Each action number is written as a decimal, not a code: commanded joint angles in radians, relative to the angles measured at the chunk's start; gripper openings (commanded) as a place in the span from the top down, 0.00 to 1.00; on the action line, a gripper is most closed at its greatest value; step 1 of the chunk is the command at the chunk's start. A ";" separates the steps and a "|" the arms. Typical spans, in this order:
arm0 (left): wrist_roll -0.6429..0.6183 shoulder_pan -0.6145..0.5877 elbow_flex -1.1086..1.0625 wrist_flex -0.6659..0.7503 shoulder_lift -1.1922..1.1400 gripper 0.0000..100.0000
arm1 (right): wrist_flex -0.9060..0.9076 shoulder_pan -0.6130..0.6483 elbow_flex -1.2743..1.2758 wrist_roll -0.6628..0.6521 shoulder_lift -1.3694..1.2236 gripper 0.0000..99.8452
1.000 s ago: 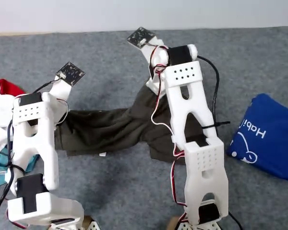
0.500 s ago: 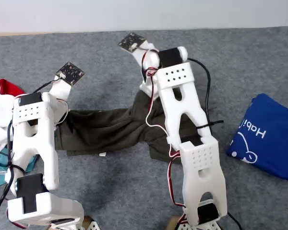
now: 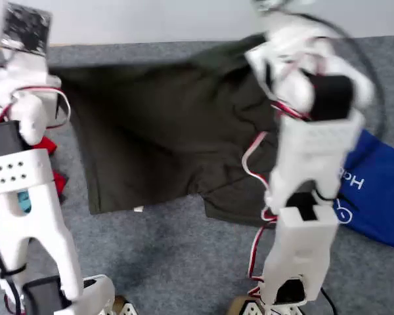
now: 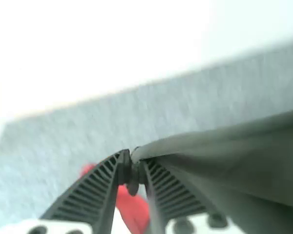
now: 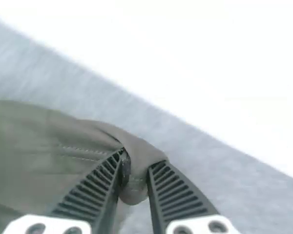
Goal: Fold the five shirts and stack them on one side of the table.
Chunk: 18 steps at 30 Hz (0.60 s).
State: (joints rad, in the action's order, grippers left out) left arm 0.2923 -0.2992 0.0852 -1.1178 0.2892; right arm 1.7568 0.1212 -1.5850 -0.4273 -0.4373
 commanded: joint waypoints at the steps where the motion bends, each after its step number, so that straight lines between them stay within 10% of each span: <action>1: -0.026 0.002 0.150 0.012 0.064 0.99 | 0.028 -0.088 -0.054 0.015 0.157 0.99; 18: -0.023 -0.002 0.447 0.009 0.325 0.99 | 0.033 -0.294 -0.051 -0.077 0.638 0.99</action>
State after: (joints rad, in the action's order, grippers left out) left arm 0.2754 -0.2961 0.5040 -1.1178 0.5547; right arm 1.7568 -0.1212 -1.6003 -0.4703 0.1335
